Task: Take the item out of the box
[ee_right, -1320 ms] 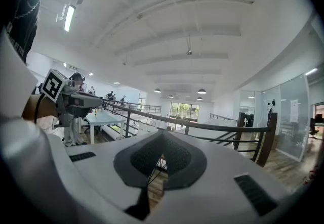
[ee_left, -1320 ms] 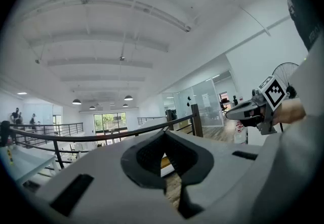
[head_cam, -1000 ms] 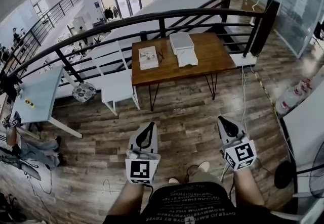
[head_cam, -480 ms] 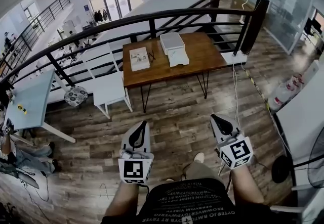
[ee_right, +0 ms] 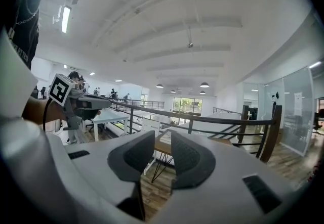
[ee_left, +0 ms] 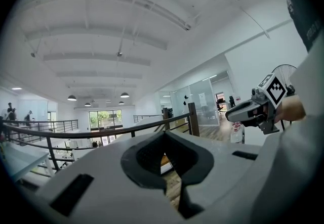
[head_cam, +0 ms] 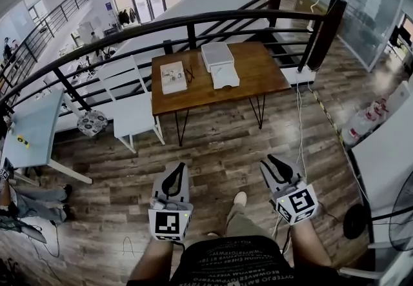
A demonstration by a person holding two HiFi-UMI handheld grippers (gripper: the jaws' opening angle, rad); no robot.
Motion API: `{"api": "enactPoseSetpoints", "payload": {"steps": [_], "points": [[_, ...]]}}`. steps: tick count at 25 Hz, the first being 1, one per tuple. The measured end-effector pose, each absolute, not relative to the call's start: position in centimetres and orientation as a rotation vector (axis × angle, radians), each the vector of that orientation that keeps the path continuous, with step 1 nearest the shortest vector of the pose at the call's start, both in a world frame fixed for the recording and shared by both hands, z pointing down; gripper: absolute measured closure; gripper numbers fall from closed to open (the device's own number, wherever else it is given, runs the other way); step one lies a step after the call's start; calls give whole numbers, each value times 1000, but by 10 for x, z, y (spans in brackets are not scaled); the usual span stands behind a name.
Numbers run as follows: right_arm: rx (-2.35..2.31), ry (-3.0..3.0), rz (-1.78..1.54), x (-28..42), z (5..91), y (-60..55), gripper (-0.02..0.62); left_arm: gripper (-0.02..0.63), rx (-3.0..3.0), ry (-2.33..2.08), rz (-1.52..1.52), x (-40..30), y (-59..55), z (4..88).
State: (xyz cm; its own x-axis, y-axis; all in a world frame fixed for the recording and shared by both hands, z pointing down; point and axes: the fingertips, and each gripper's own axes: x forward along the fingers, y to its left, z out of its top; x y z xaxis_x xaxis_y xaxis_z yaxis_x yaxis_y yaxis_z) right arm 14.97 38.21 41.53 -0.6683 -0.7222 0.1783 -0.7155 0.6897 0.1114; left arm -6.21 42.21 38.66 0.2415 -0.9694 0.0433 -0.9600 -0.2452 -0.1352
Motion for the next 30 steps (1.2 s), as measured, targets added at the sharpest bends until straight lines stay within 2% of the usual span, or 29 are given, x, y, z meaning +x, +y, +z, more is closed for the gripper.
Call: {"api": "enactPoseSetpoints", "payload": {"steps": [4,9,21,30], "points": [[1130,-2702,-24,151,422,347,450,601,-2418,1880,-193,-57,387,392],[1098,-2724,0,148,425,289,424,601,-2422,1888,-197,-52,331,397],[1035,-2730,22,144,427,181,408,601,-2442,1936,-212,-45,229,408],[1001,-2757,43,168,423,113,405,601,-2416,1962,-281,-26,165,402]]}}
